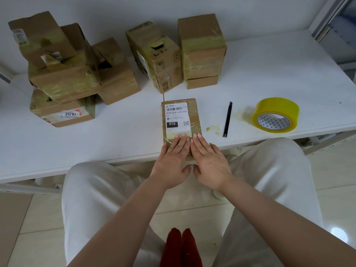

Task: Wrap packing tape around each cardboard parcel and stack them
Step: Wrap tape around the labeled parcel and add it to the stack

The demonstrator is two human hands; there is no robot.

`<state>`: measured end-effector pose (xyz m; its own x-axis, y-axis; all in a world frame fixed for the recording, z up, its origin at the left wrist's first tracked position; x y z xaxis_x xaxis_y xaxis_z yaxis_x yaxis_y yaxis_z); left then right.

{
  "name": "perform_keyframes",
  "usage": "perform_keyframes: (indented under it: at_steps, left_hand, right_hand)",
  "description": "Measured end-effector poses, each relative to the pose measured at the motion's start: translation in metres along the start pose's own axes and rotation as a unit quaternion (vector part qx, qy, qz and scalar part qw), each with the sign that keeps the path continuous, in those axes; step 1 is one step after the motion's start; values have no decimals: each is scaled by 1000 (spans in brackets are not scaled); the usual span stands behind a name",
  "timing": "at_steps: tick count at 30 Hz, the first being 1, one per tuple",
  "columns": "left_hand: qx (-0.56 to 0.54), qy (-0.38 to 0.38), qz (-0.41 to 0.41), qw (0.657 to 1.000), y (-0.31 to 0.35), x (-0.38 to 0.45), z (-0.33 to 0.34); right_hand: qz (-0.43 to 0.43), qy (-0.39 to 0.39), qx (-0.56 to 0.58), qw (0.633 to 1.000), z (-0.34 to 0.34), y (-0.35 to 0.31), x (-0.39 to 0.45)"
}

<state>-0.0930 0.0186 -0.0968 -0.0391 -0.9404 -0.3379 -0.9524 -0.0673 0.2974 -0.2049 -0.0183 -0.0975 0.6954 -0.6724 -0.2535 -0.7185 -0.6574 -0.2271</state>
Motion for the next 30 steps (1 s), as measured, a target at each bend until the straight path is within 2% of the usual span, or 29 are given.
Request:
perform_keyframes:
  at_steps: [2, 4, 6, 8, 12, 17, 21, 30]
  left_hand:
    - [-15, 4, 5, 1000, -1, 1, -3]
    - [-44, 22, 12, 999, 0, 2, -8]
    - [-65, 53, 26, 996, 5, 3, -15]
    - [-86, 76, 31, 993, 11, 7, -23]
    - [-121, 93, 14, 988, 17, 19, -36]
    - [-132, 94, -5, 987, 20, 30, -42]
    - [-142, 92, -19, 985, 17, 35, -40]
    - [-152, 96, -49, 983, 10, 25, -30]
  right_hand:
    - [-16, 42, 14, 999, -16, 5, 3]
    - [-1, 135, 25, 991, -39, 21, 7]
    - [62, 214, 9, 975, -68, 51, 16]
    - [130, 236, -32, 962, -96, 84, 28]
    - [232, 130, -120, 957, -131, 142, 53]
    - [308, -54, -160, 936, -123, 183, 60]
    - [314, -114, -192, 923, -120, 183, 57]
    - [318, -178, -108, 925, -112, 173, 52]
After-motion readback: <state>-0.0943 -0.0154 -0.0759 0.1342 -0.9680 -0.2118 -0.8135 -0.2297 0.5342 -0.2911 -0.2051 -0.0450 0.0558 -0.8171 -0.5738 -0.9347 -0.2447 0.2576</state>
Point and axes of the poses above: each hand's wrist, its own x-axis towards the middle knuckle, its own z-axis out of the palm, y = z × x, the point moved 5 cm from there along x, towards the middle knuckle, and after that the axes turned 3 degrees about -x, right-handed, at the moved point
